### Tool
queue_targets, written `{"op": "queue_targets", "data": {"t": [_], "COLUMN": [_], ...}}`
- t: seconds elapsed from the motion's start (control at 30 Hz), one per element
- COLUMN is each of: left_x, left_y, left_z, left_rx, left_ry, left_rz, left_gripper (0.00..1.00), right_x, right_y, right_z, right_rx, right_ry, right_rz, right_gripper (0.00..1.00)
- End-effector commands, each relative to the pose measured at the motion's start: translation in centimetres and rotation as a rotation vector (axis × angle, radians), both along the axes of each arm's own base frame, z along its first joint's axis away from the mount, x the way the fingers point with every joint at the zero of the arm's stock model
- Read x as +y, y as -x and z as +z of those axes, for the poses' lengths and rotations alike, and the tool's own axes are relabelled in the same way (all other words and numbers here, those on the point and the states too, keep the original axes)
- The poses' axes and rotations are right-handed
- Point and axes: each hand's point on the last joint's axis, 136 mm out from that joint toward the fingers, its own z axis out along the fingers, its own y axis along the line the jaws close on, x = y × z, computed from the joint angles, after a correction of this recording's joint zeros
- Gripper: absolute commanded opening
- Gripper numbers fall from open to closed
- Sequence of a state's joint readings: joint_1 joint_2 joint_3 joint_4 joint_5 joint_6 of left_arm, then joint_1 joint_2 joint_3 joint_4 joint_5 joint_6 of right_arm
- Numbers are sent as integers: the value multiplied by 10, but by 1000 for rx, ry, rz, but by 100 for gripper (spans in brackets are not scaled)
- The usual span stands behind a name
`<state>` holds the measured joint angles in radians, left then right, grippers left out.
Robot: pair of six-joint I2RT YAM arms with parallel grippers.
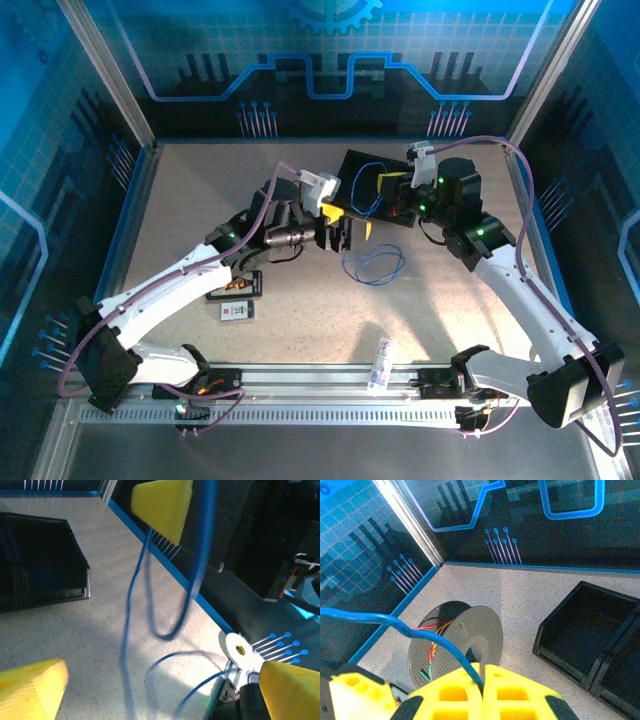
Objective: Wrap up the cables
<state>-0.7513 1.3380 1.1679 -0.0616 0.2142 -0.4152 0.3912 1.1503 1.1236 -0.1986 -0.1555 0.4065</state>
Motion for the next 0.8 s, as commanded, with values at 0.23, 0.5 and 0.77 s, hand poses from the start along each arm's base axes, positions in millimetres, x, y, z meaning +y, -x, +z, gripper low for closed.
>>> {"op": "queue_targets", "data": {"t": [0.23,0.5,0.77], "left_x": [-5,26,47], "left_y": [-28,-15,-5], "left_z": [30,22,-11], "left_rx": [-88,-40,128], "left_ry": [56,-181,-462], "left_rz": [118,95,-41], "left_gripper": [22,0,9], "right_x": [-2,-42,-90], "right_y": [11,18,17], "right_z": [-21,-30,-16], "right_rx": [65,-8,-138], "right_ry": [41,301,627], "right_rz": [-59,-147,-282], "right_gripper": [0,0,0]}}
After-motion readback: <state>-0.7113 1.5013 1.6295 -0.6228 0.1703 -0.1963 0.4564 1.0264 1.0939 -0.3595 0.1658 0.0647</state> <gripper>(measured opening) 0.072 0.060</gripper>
